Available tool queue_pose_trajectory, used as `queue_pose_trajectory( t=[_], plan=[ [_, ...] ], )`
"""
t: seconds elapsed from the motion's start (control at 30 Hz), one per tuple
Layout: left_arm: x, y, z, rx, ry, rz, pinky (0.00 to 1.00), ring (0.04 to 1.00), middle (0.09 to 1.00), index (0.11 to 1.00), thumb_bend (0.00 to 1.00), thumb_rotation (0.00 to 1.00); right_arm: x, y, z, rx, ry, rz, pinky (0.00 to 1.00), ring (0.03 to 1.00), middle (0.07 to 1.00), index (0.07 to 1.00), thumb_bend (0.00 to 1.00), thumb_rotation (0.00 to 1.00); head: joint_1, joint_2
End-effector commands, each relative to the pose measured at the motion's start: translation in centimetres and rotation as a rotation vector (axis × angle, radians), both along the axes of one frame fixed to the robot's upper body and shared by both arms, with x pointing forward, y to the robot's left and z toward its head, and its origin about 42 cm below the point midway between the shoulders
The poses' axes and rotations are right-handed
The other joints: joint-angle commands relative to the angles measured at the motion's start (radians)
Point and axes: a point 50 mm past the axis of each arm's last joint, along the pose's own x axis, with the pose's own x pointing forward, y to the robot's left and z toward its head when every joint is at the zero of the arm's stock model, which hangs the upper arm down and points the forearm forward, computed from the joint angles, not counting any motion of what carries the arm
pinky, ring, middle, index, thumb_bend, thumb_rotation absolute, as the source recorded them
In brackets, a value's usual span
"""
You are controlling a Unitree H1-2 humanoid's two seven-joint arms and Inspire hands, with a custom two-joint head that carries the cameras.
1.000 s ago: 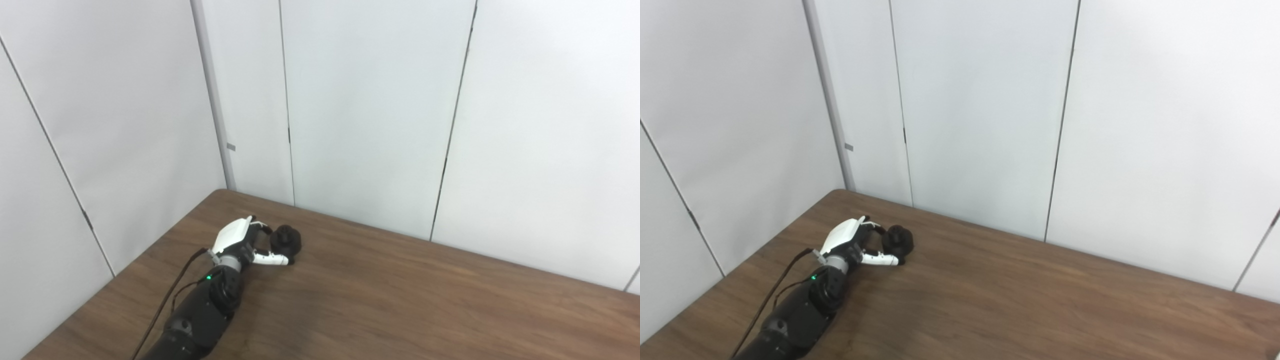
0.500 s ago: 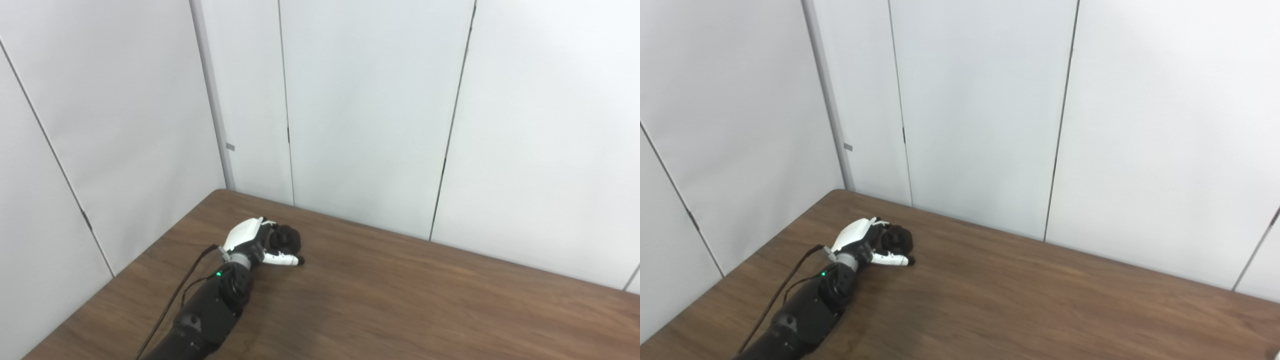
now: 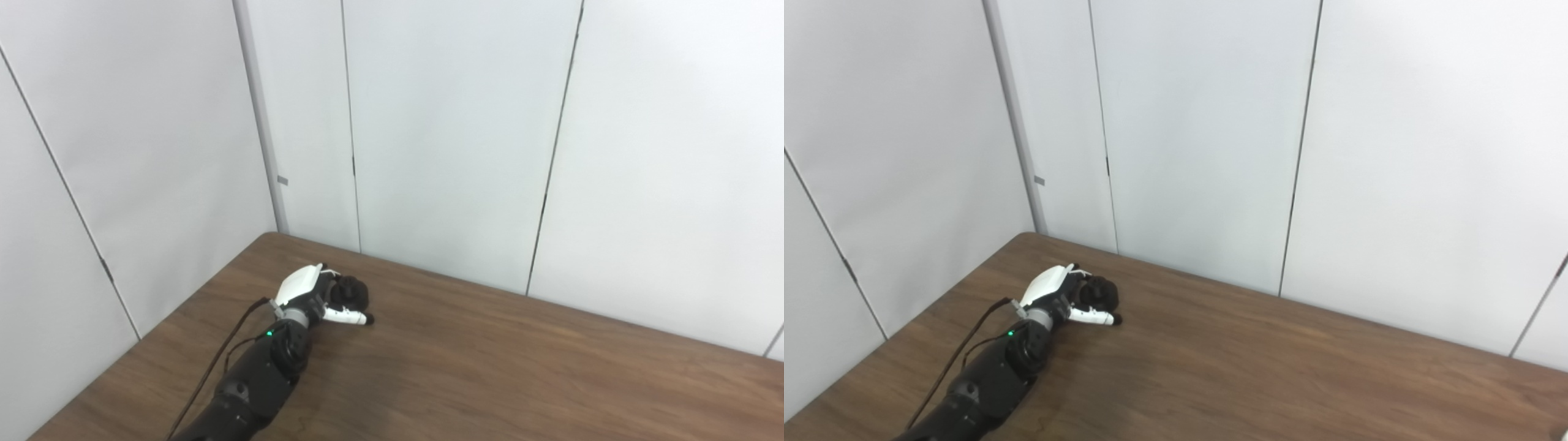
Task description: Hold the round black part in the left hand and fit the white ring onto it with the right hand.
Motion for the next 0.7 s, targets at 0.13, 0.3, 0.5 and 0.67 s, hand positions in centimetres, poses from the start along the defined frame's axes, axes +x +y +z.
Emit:
queue_pose_trajectory(
  t=[0.13, 0.3, 0.5, 0.67],
  plan=[
    [-1.1, -0.3, -1.6, -0.023, 0.082, -0.026, 1.00, 1.000, 1.000, 0.725, 1.00, 0.19, -1.0, -1.5, -1.2, -0.036, 0.133, -0.052, 1.00, 1.000, 1.000, 1.000, 0.81, 0.77, 0.001, 0.002],
    [-1.7, 0.2, -1.9, 0.020, 0.065, -0.027, 1.00, 1.000, 1.000, 0.661, 0.94, 0.09, -1.0, -1.5, -1.2, -0.039, 0.132, -0.052, 1.00, 1.000, 1.000, 1.000, 0.82, 0.76, -0.001, 0.006],
    [-2.0, 0.6, -2.5, 0.098, 0.041, -0.034, 1.00, 1.000, 0.960, 0.498, 0.56, 0.05, -1.0, -1.6, -1.2, -0.033, 0.130, -0.049, 1.00, 1.000, 1.000, 1.000, 0.83, 0.75, -0.001, 0.008],
    [-2.1, 0.7, -3.0, 0.110, 0.038, -0.035, 1.00, 1.000, 0.908, 0.479, 0.52, 0.05, -1.1, -1.4, -1.0, -0.036, 0.132, -0.049, 1.00, 1.000, 1.000, 1.000, 0.82, 0.75, -0.002, 0.008]
  ],
)
